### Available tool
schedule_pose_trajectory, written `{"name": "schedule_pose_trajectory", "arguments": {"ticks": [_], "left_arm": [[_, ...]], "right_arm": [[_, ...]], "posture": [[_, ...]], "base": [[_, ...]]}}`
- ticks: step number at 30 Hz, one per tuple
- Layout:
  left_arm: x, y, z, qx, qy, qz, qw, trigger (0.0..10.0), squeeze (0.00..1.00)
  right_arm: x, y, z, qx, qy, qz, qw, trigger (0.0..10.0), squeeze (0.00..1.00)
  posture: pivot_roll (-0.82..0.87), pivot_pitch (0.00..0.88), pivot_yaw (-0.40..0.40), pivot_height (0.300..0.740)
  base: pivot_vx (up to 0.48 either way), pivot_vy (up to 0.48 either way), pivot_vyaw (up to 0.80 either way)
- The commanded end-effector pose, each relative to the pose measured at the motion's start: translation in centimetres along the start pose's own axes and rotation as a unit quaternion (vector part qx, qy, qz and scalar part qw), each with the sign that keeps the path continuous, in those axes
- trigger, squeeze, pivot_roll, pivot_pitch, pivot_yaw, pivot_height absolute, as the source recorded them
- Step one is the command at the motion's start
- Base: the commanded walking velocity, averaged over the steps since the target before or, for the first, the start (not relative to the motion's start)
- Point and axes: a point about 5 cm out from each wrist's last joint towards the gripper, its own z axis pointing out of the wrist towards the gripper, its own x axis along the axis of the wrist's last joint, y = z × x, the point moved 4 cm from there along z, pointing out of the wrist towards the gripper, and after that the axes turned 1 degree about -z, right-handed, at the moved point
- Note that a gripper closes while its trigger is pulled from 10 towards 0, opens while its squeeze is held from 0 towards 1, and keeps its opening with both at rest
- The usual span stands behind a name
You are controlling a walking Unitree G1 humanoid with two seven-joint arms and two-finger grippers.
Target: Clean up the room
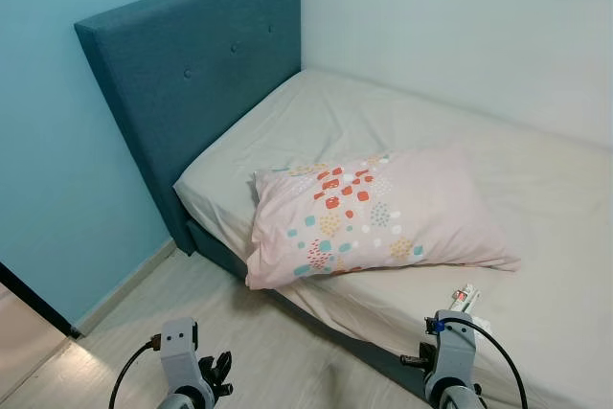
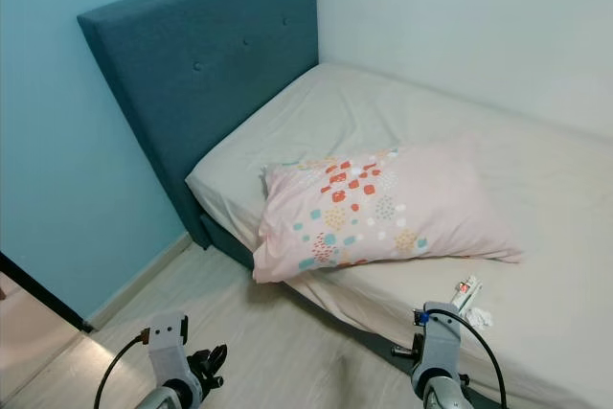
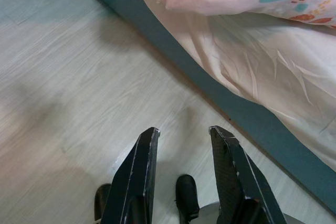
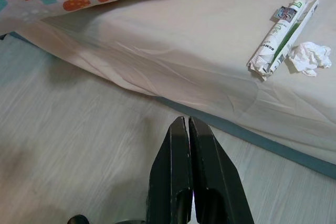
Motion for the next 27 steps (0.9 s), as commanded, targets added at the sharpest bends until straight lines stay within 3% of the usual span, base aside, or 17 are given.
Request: {"name": "schedule_pose_trajectory", "arguments": {"ticks": [1,27], "left_arm": [[-0.5,-0.43,-0.19,0.008,-0.014,-0.001,1.0,10.0,0.0],[-0.5,-0.45,-0.2,0.01,-0.012,-0.006,1.0,10.0,0.0]], "right_arm": [[-0.58,0.11,-0.14,-0.004,-0.011,0.008,1.0,10.0,0.0],[-0.54,0.18,-0.12,-0.005,-0.012,0.01,1.0,10.0,0.0]], "posture": [[-0.17,0.069,0.021,0.74],[-0.17,0.075,0.02,0.74]], "base": [[0.0,0.0,0.0],[0.0,0.0,0.0]]}}
